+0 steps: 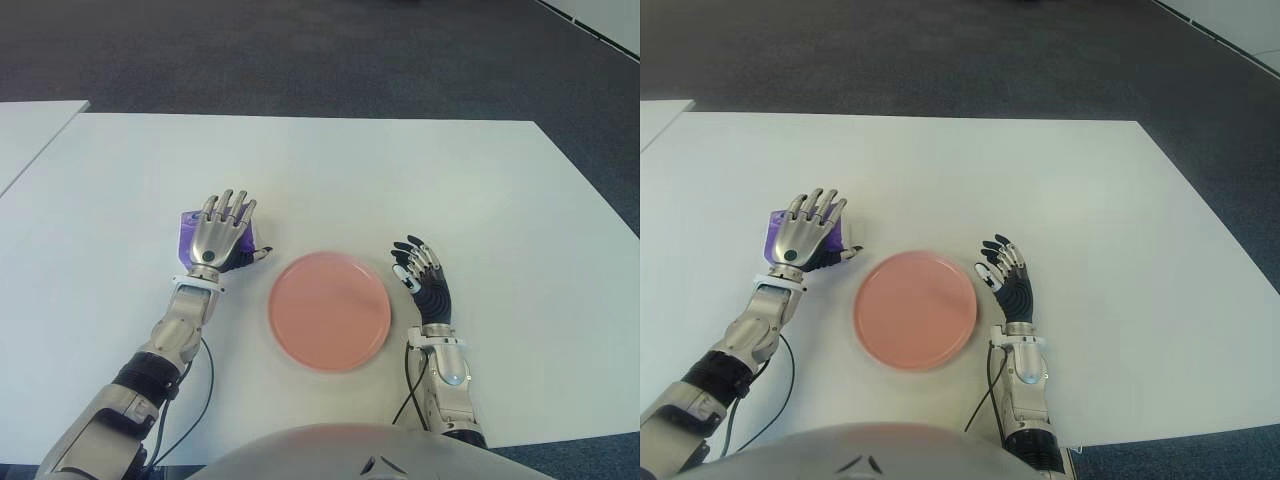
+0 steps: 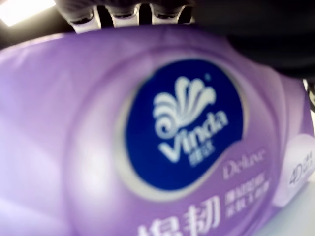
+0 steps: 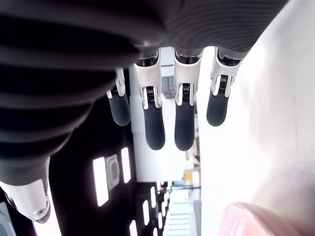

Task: Put the tissue paper into the plate.

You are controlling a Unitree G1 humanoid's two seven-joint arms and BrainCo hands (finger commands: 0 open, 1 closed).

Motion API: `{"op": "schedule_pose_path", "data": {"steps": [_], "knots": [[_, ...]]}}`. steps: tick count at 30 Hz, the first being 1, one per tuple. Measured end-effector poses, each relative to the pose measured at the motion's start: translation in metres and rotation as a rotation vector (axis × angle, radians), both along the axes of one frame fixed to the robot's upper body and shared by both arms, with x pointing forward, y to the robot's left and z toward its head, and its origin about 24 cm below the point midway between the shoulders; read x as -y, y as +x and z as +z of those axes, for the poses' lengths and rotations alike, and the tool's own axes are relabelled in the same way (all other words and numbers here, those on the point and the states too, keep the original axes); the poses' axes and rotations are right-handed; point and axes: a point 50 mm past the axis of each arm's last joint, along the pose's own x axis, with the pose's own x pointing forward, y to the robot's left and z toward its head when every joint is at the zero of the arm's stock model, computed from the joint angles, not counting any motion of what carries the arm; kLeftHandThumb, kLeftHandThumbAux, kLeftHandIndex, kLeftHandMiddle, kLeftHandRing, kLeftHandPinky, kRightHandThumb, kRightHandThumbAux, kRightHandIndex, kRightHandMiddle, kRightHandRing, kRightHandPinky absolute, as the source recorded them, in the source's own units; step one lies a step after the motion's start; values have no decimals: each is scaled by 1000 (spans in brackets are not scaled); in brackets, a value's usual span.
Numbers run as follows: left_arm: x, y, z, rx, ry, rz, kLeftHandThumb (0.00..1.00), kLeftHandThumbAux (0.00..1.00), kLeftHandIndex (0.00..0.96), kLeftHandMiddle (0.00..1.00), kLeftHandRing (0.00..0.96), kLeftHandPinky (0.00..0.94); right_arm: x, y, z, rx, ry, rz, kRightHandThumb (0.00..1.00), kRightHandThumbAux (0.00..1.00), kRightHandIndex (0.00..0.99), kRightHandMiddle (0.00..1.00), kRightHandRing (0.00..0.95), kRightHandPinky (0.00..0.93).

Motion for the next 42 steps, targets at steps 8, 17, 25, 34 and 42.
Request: {"op": "schedule_pose_path", "data": {"steps": [8, 17, 25, 34, 42], "knots": [[-3, 1, -3, -13, 7, 17, 161, 221, 38, 2, 0, 0, 0, 0, 0, 0, -4, 2, 205, 572, 174, 293, 277, 219], [-11, 9, -5, -52, -33, 76, 148, 230, 67, 15, 0, 41, 0, 0, 0, -2, -13, 1, 202, 588, 180, 303, 287, 240], [-15, 16, -9, -196, -235, 147, 174, 261, 82, 42, 29, 93, 0, 0, -1, -6, -13, -6, 227, 592, 172, 312, 301, 258], [-22, 26, -14, -254, -356, 172, 174, 276, 79, 62, 55, 120, 1, 0, -1, -12, -4, -8, 203, 589, 178, 307, 277, 187], [-24, 32, -14, -251, -387, 187, 167, 283, 71, 64, 62, 126, 2, 0, -1, -10, -9, -4, 183, 598, 191, 315, 278, 179]]}}
